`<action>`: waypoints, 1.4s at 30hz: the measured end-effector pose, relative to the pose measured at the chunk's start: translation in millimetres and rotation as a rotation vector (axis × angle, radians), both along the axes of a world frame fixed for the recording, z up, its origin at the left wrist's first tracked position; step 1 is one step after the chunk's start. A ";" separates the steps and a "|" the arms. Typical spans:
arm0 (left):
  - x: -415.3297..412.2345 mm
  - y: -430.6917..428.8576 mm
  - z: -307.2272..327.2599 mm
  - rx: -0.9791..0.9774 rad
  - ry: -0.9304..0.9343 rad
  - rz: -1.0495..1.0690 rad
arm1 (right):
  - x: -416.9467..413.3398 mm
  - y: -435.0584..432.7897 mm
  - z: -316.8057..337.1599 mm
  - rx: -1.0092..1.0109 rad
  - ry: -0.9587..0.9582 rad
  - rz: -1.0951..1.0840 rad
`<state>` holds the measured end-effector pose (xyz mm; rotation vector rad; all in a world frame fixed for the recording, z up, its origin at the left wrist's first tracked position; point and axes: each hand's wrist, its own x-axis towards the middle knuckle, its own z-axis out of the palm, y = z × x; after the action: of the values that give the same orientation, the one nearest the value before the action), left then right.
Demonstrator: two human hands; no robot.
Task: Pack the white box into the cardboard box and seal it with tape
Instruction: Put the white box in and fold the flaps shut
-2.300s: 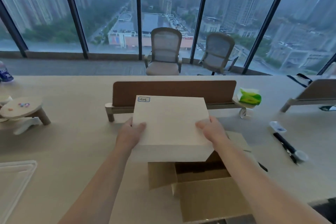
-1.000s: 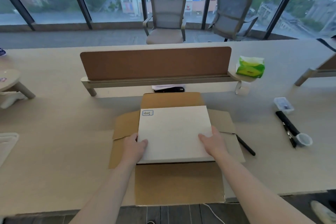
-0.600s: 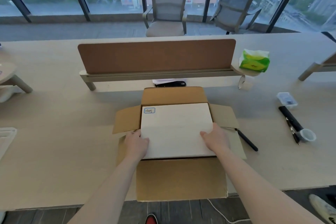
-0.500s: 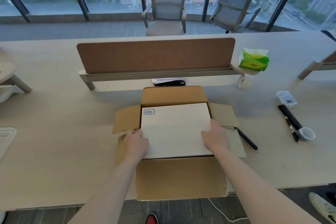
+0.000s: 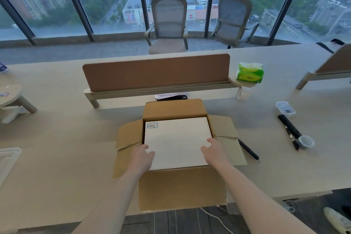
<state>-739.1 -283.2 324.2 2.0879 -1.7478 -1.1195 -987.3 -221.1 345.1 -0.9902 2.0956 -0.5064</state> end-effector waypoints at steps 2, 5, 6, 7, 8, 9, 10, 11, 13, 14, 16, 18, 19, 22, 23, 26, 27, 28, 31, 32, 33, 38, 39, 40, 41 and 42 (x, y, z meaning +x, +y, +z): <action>-1.8 7.7 8.3 0.015 0.033 0.042 | -5.0 8.2 6.8 -0.010 -0.019 -0.004; -1.3 17.2 17.4 0.024 0.044 0.071 | -15.0 18.2 14.4 -0.012 -0.056 -0.007; -1.5 21.3 21.0 0.028 0.047 0.087 | -17.4 22.6 16.6 -0.003 -0.067 -0.010; -1.5 25.1 23.7 0.030 0.052 0.104 | -20.0 26.3 16.2 0.006 -0.064 -0.024; -1.2 30.1 26.8 0.038 0.051 0.122 | -21.6 30.8 17.1 0.004 -0.059 -0.044; -0.9 34.6 28.5 0.045 0.048 0.137 | -22.9 34.9 16.1 -0.003 -0.058 -0.060; -0.3 38.6 29.3 0.048 0.045 0.152 | -23.5 40.5 17.3 0.007 -0.051 -0.067; 0.5 42.4 29.5 0.048 0.043 0.161 | -24.8 44.9 16.7 0.023 -0.042 -0.068; 2.4 49.8 32.3 0.055 0.041 0.167 | -25.6 52.4 15.4 0.069 -0.014 -0.065; 3.5 52.6 33.0 0.059 0.045 0.175 | -25.4 56.9 16.3 0.089 -0.007 -0.064; 5.7 56.1 31.2 0.069 0.058 0.205 | -26.5 62.3 13.7 0.129 -0.014 -0.075; 7.0 60.5 30.5 0.081 0.089 0.258 | -28.1 64.7 10.5 0.139 -0.038 -0.095; 7.0 62.9 30.3 0.082 0.112 0.281 | -28.8 65.3 9.0 0.138 -0.076 -0.127; 5.7 67.8 33.6 0.114 0.184 0.350 | -30.2 65.9 9.3 0.100 -0.215 -0.240; 4.6 69.1 35.1 0.124 0.210 0.365 | -30.9 65.4 9.5 0.092 -0.249 -0.271; 4.2 68.6 34.0 0.152 0.262 0.398 | -30.9 63.4 8.8 0.037 -0.326 -0.337; 5.5 66.0 30.4 0.150 0.282 0.418 | -30.7 62.1 7.7 0.012 -0.342 -0.360; 6.7 63.8 27.1 0.157 0.305 0.433 | -30.0 61.4 5.6 -0.011 -0.360 -0.394; 14.7 50.1 -4.4 0.159 0.406 0.519 | -25.6 64.5 3.4 -0.056 -0.483 -0.538; 17.4 45.5 -16.3 0.160 0.431 0.556 | -25.7 65.2 2.4 -0.073 -0.510 -0.575; 19.0 43.6 -22.0 0.158 0.453 0.586 | -25.5 66.0 2.2 -0.084 -0.525 -0.603; 21.5 37.4 -34.1 0.150 0.502 0.712 | -28.9 70.7 3.3 -0.162 -0.603 -0.768; 20.5 40.0 -29.3 0.147 0.528 0.736 | -29.4 70.9 4.1 -0.179 -0.606 -0.799; 16.7 46.8 -16.8 0.126 0.556 0.766 | -29.9 70.6 4.5 -0.191 -0.595 -0.818; 11.1 55.9 0.5 0.109 0.575 0.803 | -29.8 70.1 5.1 -0.201 -0.581 -0.820; 8.7 59.3 5.9 0.099 0.593 0.833 | -28.9 69.5 5.9 -0.205 -0.550 -0.794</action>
<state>-730.4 -223.9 330.2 1.9170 -0.4811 -1.3294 -1016.2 -151.6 351.0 -0.0336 1.8691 -1.2456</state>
